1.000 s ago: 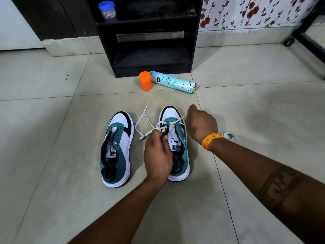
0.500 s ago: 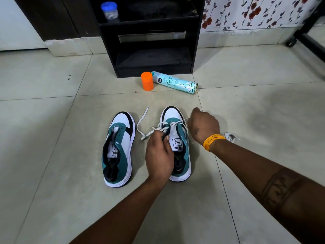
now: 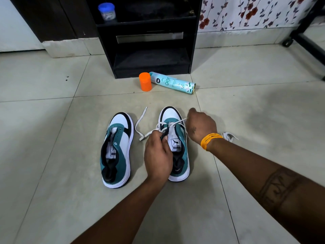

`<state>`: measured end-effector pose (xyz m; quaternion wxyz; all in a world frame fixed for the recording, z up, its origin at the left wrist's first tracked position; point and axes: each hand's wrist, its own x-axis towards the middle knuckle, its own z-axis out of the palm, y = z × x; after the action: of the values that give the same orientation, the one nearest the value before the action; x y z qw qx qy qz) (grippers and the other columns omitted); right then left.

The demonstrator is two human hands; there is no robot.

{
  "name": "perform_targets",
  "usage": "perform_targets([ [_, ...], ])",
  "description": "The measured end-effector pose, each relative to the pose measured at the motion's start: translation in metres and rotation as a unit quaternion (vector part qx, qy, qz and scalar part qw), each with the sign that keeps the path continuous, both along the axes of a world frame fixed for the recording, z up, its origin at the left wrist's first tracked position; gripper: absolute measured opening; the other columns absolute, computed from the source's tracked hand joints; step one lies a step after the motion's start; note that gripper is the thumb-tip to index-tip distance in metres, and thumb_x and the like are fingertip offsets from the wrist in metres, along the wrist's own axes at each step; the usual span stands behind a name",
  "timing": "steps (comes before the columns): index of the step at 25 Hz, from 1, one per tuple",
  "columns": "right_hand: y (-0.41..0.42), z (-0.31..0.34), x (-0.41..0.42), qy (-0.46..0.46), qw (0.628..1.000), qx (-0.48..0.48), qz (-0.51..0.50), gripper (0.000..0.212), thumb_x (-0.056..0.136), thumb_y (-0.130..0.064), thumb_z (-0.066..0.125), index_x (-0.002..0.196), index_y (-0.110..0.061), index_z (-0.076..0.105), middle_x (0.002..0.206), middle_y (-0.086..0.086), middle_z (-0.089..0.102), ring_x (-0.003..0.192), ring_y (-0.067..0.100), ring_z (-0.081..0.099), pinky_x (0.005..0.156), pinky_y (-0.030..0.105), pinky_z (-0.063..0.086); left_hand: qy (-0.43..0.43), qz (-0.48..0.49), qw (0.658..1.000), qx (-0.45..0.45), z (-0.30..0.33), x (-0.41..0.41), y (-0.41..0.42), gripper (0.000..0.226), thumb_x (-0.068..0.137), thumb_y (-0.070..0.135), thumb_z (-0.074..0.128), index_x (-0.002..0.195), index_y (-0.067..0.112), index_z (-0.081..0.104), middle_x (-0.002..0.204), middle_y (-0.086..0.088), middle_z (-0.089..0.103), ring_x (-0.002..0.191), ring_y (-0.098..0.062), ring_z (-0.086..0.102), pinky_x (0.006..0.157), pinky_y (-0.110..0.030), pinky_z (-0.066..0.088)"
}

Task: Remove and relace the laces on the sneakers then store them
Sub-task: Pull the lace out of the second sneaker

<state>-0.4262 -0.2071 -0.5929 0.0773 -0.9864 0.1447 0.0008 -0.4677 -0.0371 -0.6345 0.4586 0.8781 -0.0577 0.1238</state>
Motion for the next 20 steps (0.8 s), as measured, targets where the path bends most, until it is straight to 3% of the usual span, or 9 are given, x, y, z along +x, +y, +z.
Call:
perform_targets([
  [1,-0.008,-0.004,0.001,0.009,0.996,0.065,-0.055,0.020,0.095,-0.018,0.053,0.111,-0.007,0.057,0.105,0.017,0.069,0.097,0.043,0.065,0.068,0.034,0.041,-0.001,-0.001,1.000,0.001,0.000,0.000,0.000,0.003,0.102,0.016,0.055,0.100,0.013,0.055,0.098,-0.003,0.066,0.093,-0.026,0.058,0.077,-0.041,0.046],
  [3,-0.014,-0.007,-0.001,0.001,0.991,0.121,-0.052,0.021,0.096,-0.020,0.052,0.113,-0.009,0.060,0.104,0.017,0.069,0.099,0.042,0.064,0.070,0.033,0.042,-0.003,-0.004,1.000,0.003,-0.001,0.000,-0.001,0.003,0.102,0.016,0.054,0.100,0.013,0.054,0.097,-0.003,0.065,0.092,-0.027,0.058,0.076,-0.040,0.045],
  [6,0.002,0.004,0.001,-0.052,0.994,0.044,0.085,0.032,0.098,-0.023,0.049,0.129,-0.018,0.052,0.098,0.016,0.071,0.089,0.042,0.065,0.064,0.035,0.038,-0.008,-0.004,1.000,0.009,-0.001,0.001,-0.001,0.004,0.101,0.016,0.053,0.099,0.012,0.054,0.096,-0.004,0.065,0.091,-0.027,0.058,0.075,-0.040,0.044],
  [8,0.015,0.009,0.002,-0.050,0.984,-0.047,0.165,0.031,0.097,-0.023,0.049,0.128,-0.017,0.051,0.097,0.016,0.070,0.084,0.043,0.065,0.062,0.035,0.035,-0.011,-0.007,1.000,0.007,-0.002,0.001,-0.001,0.004,0.101,0.016,0.053,0.099,0.012,0.054,0.097,-0.005,0.065,0.092,-0.028,0.058,0.076,-0.041,0.045],
  [10,0.017,0.003,0.003,-0.043,0.992,-0.045,0.109,0.024,0.097,-0.023,0.049,0.116,-0.011,0.053,0.097,0.017,0.070,0.085,0.043,0.065,0.062,0.035,0.036,-0.005,-0.004,1.000,0.005,-0.001,0.001,-0.001,0.005,0.101,0.016,0.053,0.100,0.012,0.054,0.098,-0.005,0.065,0.093,-0.028,0.058,0.076,-0.041,0.046],
  [13,0.003,-0.010,0.004,-0.031,0.989,0.125,-0.065,0.024,0.098,-0.027,0.050,0.107,-0.008,0.062,0.104,0.017,0.070,0.099,0.041,0.064,0.070,0.034,0.041,-0.001,0.000,1.000,0.001,-0.001,0.000,-0.002,0.006,0.101,0.016,0.053,0.102,0.011,0.055,0.099,-0.006,0.066,0.095,-0.028,0.059,0.078,-0.042,0.046],
  [15,0.002,-0.012,0.002,-0.032,0.986,0.156,-0.043,0.023,0.097,-0.026,0.051,0.110,-0.012,0.063,0.102,0.015,0.071,0.098,0.040,0.064,0.071,0.034,0.044,-0.006,-0.001,1.000,-0.002,0.000,-0.001,-0.002,0.011,0.100,0.020,0.051,0.101,0.011,0.055,0.099,-0.006,0.066,0.094,-0.028,0.059,0.077,-0.042,0.046],
  [17,0.009,-0.004,0.000,-0.057,0.991,0.114,0.036,0.027,0.097,-0.024,0.050,0.121,-0.017,0.058,0.097,0.015,0.071,0.091,0.041,0.065,0.067,0.036,0.044,-0.009,0.001,1.000,0.002,0.000,0.000,-0.001,0.015,0.099,0.023,0.048,0.101,0.011,0.055,0.098,-0.005,0.066,0.093,-0.027,0.058,0.077,-0.042,0.046],
  [20,0.019,0.005,0.002,-0.048,0.984,-0.053,0.164,0.030,0.096,-0.022,0.049,0.125,-0.015,0.050,0.096,0.017,0.071,0.083,0.043,0.065,0.060,0.035,0.036,-0.003,-0.002,1.000,0.007,0.000,0.001,-0.001,0.013,0.100,0.023,0.048,0.099,0.011,0.053,0.096,-0.006,0.065,0.092,-0.029,0.058,0.075,-0.043,0.047],
])
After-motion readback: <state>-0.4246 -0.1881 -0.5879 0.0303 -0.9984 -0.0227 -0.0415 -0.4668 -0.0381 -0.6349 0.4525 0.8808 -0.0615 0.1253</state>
